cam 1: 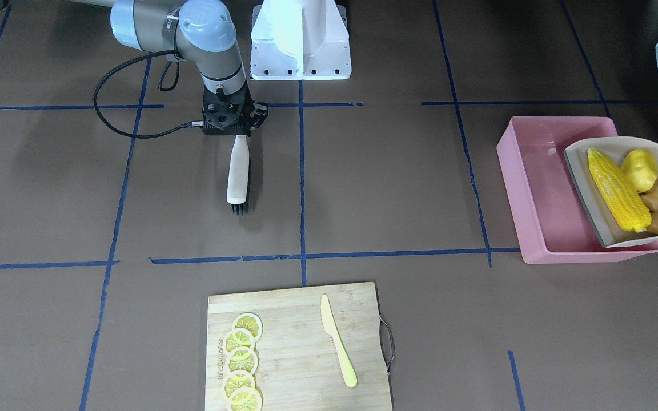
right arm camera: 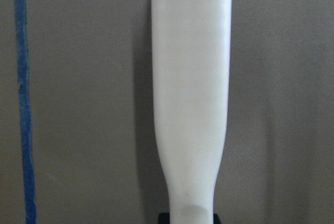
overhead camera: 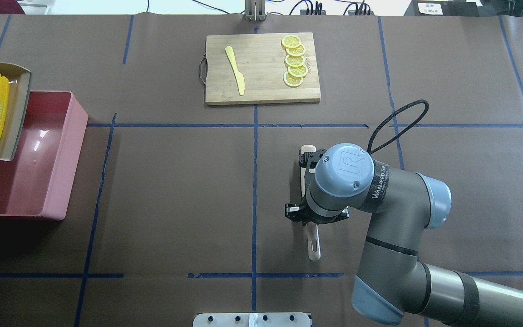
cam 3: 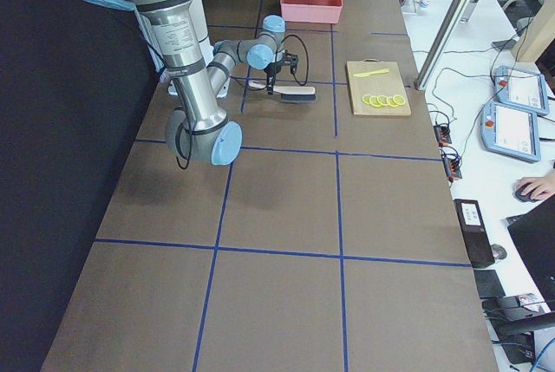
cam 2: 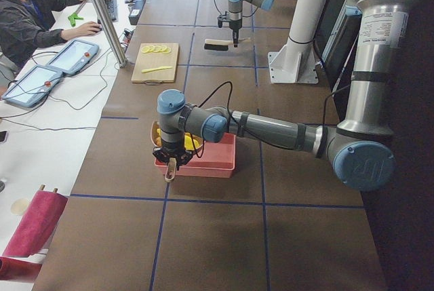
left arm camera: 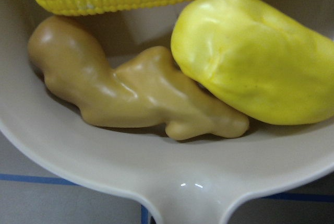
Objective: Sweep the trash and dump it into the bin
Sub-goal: 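Tilt the dustpan over the pink bin with the left gripper to dump the vegetables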
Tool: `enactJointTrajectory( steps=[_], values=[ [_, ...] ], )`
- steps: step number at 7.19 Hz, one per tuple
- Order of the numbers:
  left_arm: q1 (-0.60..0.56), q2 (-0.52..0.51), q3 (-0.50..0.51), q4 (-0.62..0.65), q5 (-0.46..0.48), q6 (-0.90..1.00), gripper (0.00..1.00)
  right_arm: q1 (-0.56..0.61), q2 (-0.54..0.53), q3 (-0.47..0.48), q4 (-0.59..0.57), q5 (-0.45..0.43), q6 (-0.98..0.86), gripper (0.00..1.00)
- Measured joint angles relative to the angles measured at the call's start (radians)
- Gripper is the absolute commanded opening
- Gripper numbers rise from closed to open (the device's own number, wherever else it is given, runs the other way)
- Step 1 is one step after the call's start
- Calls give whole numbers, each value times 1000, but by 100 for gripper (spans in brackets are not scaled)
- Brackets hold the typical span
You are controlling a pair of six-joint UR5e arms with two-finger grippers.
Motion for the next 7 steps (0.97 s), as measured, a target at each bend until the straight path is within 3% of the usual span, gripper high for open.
enactJointTrajectory(
  steps=[4, 7],
  values=[
    [20, 102, -148, 26, 187, 102, 0, -4, -6, 0, 2, 0, 0, 0],
    [39, 117, -223, 88, 274, 156, 0, -8, -6, 0, 2, -1, 0, 0]
  ],
)
